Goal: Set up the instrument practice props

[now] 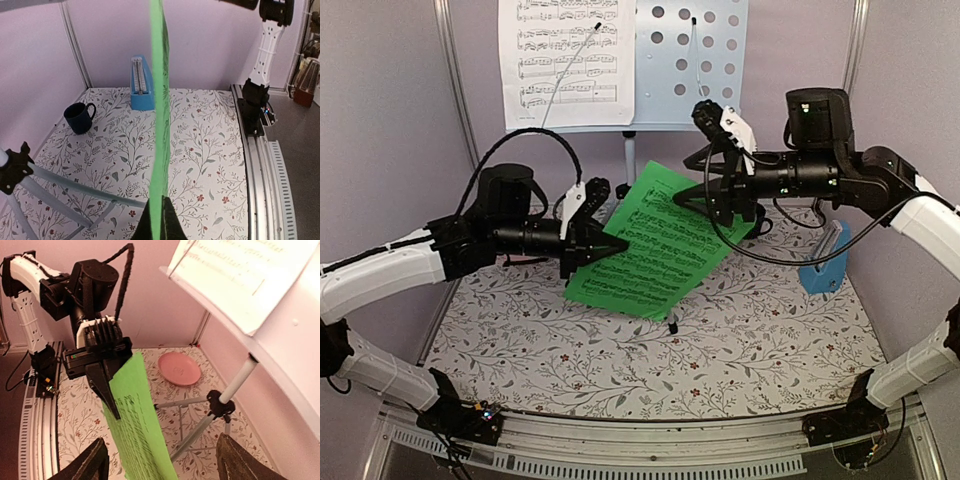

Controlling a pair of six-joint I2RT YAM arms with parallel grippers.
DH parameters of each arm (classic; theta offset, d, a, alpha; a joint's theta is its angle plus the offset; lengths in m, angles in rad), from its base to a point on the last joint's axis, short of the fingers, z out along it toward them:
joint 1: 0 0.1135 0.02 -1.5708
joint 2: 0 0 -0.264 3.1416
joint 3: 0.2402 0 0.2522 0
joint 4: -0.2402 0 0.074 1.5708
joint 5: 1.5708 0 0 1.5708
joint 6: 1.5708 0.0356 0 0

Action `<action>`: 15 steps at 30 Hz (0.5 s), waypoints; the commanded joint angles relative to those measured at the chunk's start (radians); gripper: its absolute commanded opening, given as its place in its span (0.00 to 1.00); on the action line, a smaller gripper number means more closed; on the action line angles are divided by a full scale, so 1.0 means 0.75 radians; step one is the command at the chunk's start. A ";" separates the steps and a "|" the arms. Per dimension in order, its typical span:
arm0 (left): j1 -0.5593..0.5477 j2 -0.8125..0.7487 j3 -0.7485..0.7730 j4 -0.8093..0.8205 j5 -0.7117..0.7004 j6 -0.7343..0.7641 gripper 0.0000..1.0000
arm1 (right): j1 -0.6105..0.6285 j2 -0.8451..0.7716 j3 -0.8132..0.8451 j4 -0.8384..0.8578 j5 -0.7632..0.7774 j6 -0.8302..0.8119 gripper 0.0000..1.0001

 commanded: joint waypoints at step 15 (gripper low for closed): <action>0.003 -0.002 0.569 0.143 -0.359 -0.356 0.00 | -0.224 -0.232 -0.312 0.919 0.460 0.414 0.84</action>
